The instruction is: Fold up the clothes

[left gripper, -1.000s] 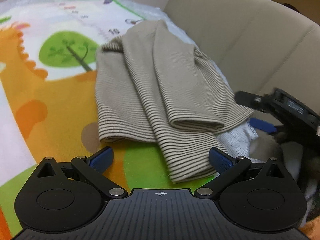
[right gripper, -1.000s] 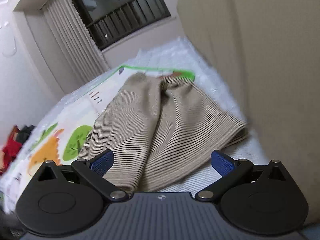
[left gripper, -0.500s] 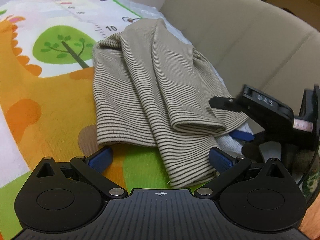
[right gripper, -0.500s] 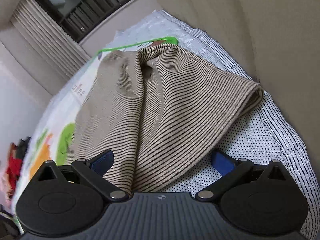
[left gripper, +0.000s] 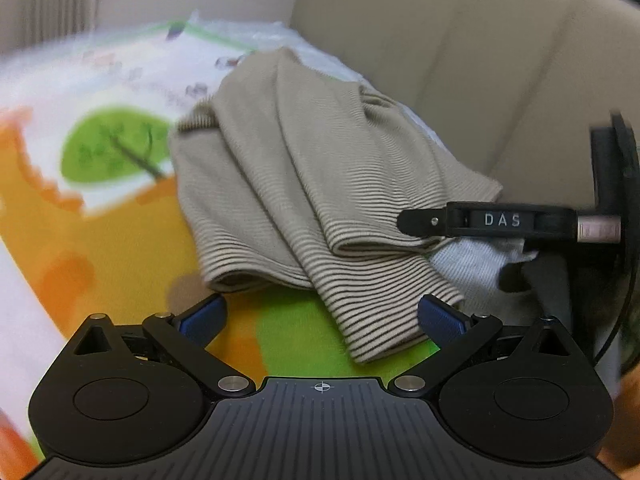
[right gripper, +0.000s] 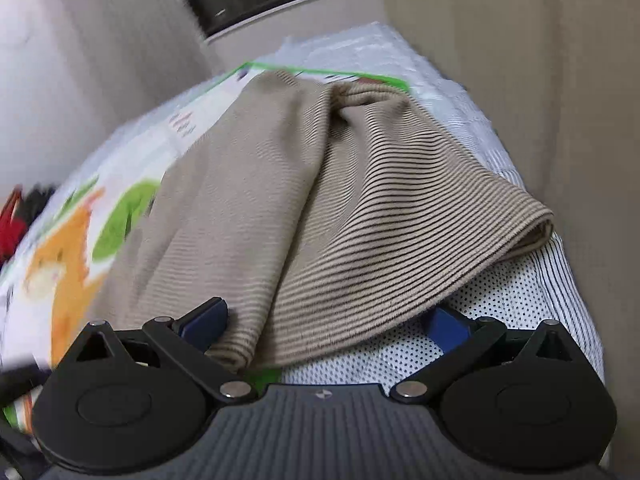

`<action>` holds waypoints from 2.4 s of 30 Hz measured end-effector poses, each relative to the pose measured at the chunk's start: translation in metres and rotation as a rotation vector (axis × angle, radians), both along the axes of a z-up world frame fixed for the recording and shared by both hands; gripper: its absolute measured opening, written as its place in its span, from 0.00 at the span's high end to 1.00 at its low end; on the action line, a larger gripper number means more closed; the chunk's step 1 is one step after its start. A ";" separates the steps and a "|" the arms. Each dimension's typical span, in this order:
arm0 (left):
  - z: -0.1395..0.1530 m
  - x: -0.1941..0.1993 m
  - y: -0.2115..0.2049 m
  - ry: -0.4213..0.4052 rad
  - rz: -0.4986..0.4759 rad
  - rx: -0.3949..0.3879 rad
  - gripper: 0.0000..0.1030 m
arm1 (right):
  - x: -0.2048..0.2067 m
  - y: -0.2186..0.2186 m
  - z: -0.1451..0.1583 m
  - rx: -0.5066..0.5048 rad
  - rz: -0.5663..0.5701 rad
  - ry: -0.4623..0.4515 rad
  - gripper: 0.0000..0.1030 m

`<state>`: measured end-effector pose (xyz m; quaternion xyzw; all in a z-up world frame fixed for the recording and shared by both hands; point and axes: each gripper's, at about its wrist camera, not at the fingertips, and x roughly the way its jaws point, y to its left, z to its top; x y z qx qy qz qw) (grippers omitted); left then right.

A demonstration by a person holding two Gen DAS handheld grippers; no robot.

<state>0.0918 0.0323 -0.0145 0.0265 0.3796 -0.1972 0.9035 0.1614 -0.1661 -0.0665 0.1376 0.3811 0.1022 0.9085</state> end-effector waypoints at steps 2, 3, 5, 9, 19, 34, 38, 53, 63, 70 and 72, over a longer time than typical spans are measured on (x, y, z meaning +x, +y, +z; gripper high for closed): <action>0.013 -0.006 -0.006 -0.050 -0.090 0.146 0.00 | 0.001 -0.004 0.002 0.012 0.025 0.020 0.00; 0.020 -0.010 -0.007 -0.080 -0.145 0.225 0.00 | 0.001 -0.006 0.003 0.019 0.032 0.034 0.00; 0.032 -0.018 -0.007 -0.160 -0.227 0.331 0.00 | -0.004 -0.010 0.008 0.035 0.034 0.032 0.00; 0.032 -0.016 -0.001 -0.178 -0.195 0.259 0.22 | -0.021 -0.009 0.022 -0.036 0.003 -0.110 0.35; 0.009 -0.020 -0.015 -0.188 -0.296 0.262 0.20 | -0.041 0.073 0.037 -0.344 0.373 -0.304 0.23; -0.002 -0.013 -0.026 -0.263 -0.394 0.307 0.15 | 0.004 -0.024 0.075 -0.453 -0.199 -0.389 0.88; -0.014 -0.015 -0.052 -0.273 -0.468 0.339 0.59 | -0.005 -0.023 0.057 -0.440 -0.138 -0.362 0.88; 0.099 0.141 0.188 -0.468 0.665 0.277 0.89 | 0.014 -0.020 0.091 -0.478 -0.162 -0.457 0.88; 0.030 0.091 0.144 -0.075 0.327 -0.073 0.30 | -0.002 -0.022 0.059 -0.361 -0.123 -0.314 0.58; -0.014 0.077 0.065 0.073 0.123 -0.140 0.34 | -0.068 0.031 0.042 -0.362 0.225 -0.298 0.46; -0.010 0.082 0.068 0.069 0.151 -0.184 0.33 | -0.081 0.059 0.034 -0.388 0.353 -0.313 0.46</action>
